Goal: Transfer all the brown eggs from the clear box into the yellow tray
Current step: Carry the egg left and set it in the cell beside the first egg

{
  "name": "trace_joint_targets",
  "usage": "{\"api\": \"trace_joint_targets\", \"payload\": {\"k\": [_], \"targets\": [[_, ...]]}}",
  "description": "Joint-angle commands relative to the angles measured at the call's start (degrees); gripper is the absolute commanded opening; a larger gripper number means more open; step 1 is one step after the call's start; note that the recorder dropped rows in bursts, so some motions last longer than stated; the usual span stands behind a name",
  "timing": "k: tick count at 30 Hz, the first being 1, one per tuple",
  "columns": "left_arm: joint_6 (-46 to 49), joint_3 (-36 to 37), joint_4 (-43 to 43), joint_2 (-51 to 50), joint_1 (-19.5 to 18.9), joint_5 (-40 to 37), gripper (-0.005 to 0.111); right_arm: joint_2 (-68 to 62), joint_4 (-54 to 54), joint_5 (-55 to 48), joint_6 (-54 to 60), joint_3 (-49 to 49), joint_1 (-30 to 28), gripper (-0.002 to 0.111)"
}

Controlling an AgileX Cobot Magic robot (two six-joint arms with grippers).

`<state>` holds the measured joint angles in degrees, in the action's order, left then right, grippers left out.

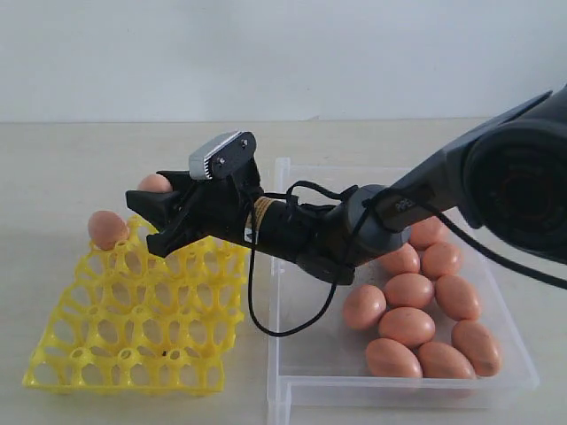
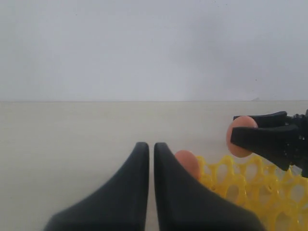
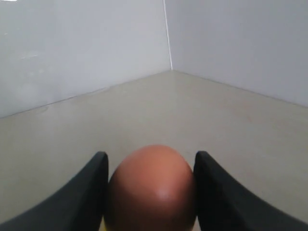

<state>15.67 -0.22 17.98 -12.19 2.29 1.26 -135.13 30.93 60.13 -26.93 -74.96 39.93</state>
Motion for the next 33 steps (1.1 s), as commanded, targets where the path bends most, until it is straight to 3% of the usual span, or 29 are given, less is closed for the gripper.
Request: {"api": "trace_joint_targets", "payload": {"k": [1,11,19,33], "targets": [[0.3,0.22,0.3,-0.18,0.29,0.5,0.004,-1.91,1.18,-2.92,-3.85,-3.73,0.41,0.0],[0.3,0.22,0.3,-0.18,0.29,0.5,0.004,-2.51,7.46,-10.31,-0.34,-6.33,3.34,0.0],[0.3,0.22,0.3,-0.18,0.29,0.5,0.004,-2.51,2.67,-18.57,1.29,-6.33,3.4,0.0],[0.3,0.22,0.3,-0.18,0.29,0.5,0.004,-2.51,-7.12,-15.84,10.95,-6.33,3.4,0.0]]}}
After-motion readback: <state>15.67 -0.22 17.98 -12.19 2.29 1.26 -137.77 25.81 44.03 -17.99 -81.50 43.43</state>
